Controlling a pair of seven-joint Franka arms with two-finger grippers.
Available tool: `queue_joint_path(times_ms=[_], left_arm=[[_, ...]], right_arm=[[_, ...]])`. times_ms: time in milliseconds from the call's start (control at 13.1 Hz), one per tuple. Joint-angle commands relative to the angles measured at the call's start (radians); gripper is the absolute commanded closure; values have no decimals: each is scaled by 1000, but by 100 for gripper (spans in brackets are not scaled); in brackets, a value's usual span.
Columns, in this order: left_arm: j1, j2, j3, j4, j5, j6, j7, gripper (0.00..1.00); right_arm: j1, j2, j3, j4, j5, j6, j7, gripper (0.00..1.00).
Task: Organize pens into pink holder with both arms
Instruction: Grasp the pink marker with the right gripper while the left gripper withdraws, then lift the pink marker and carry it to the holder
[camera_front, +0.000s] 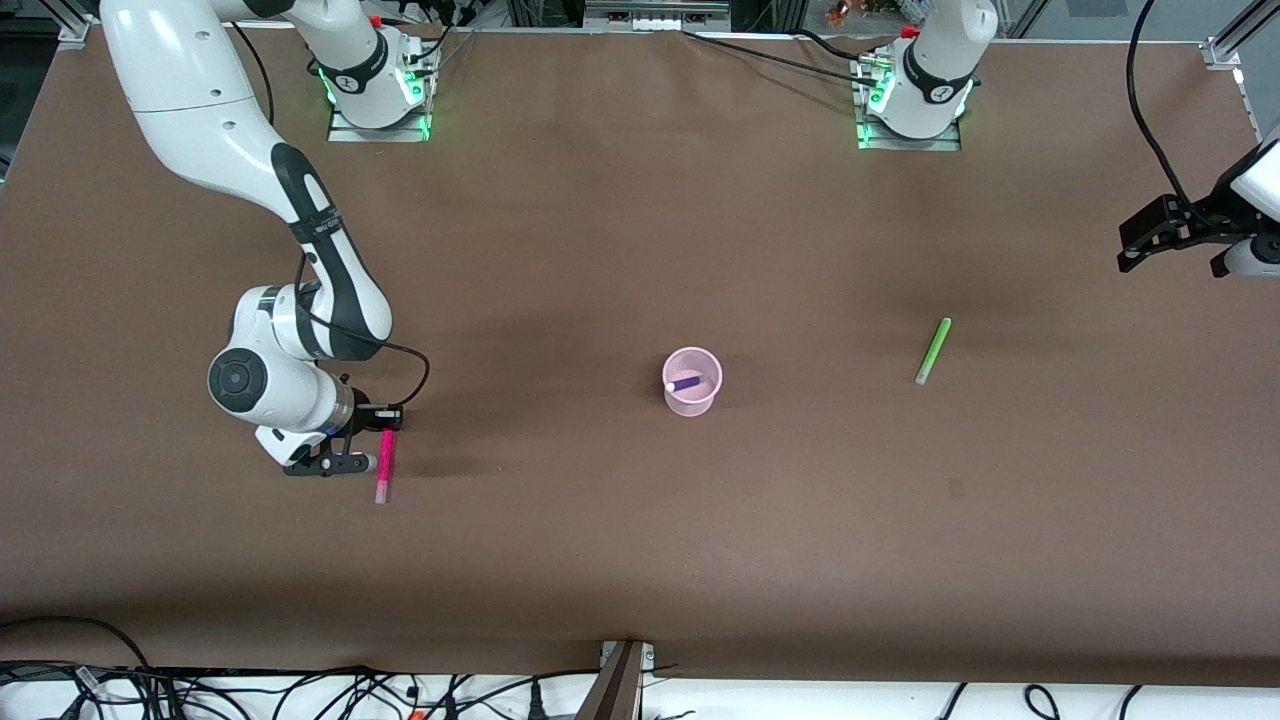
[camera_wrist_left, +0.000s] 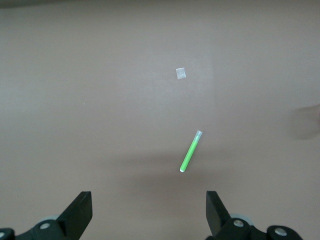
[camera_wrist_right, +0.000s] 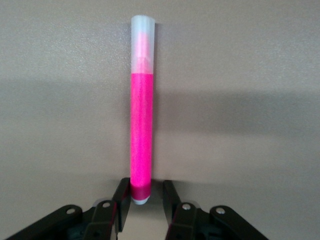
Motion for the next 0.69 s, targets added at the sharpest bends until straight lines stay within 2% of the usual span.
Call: queue_joint_path(times_ms=[0,76,153,382,610], left_arm=[[-22,26,0,46,-14,-19,-14,0],[-20,29,-9,55,-13,-20,-14,0],[-20,32,-14,59,-11,-20,-14,0],[-19,38,-14,65,-11,-20,-11,0],[-11,43,-14,69,-11,-22,-5,0]], right_arm=[[-3,26,8,26,18,4,5,88],[-4,26,7,26,18,3,5,98],[-4,26,8,26,18,3,5,100],[3,15,8,42,45,-34,5,100],[5,16,10,143,86,-231,89,100]])
